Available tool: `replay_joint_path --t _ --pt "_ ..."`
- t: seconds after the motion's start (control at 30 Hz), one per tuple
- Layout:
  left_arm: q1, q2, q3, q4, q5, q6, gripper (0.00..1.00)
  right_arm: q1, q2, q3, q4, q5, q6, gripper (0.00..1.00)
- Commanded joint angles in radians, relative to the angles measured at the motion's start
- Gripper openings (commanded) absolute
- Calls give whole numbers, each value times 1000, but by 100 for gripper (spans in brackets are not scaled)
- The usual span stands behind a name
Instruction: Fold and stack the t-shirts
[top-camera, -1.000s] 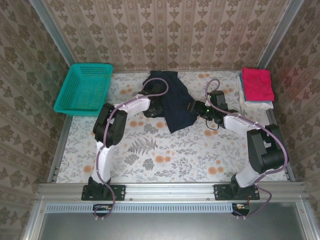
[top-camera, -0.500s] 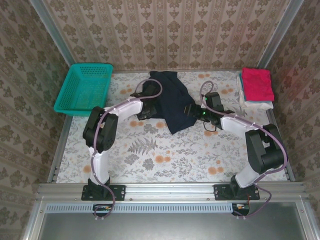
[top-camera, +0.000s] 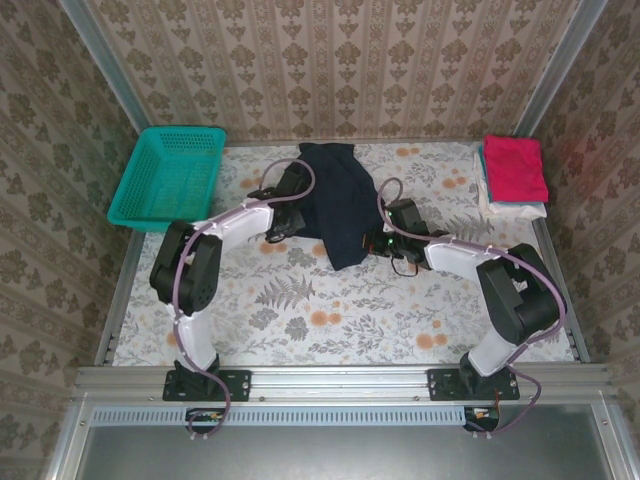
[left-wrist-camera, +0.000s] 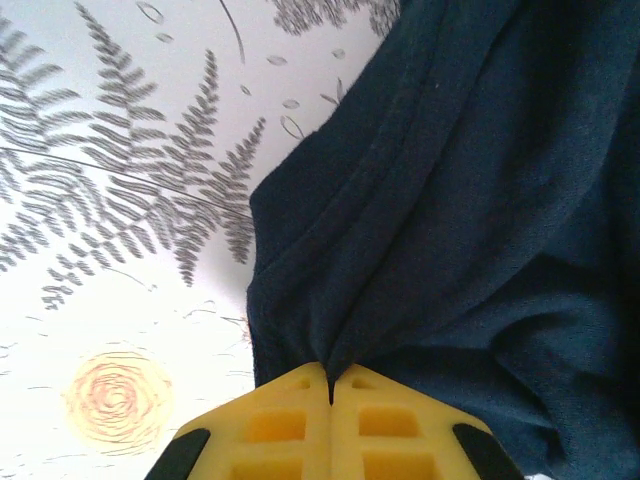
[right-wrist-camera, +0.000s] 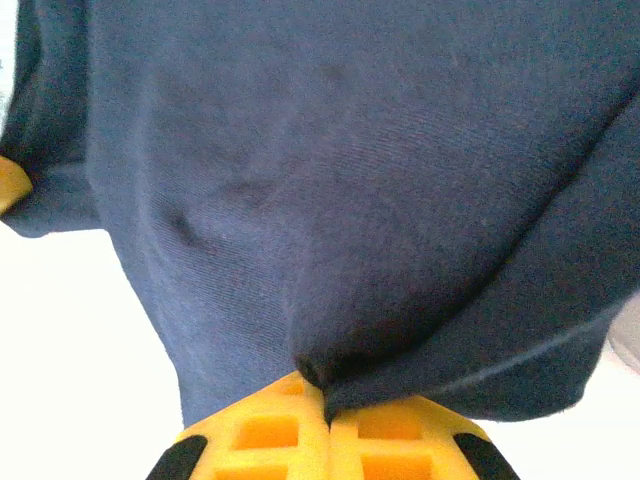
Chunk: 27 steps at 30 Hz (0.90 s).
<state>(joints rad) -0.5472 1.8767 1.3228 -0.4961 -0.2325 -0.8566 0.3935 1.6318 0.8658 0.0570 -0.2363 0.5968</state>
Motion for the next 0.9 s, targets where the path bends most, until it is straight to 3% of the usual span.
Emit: replay_joint_path --t 0.0,0.37,0.57,0.87 --pt "32 -103 -30 34 -17 46 0 -42 -110 84 -23 27 -28 0" --pt "204 -440 4 73 -79 294 0 -220 -444 290 -102 -15 -56 0" --pt "255 -588 92 53 -61 402 0 -226 -568 371 -108 -53 -52 0" --pt "264 -714 159 -42 -12 495 0 -224 -674 329 -128 -166 10 0"
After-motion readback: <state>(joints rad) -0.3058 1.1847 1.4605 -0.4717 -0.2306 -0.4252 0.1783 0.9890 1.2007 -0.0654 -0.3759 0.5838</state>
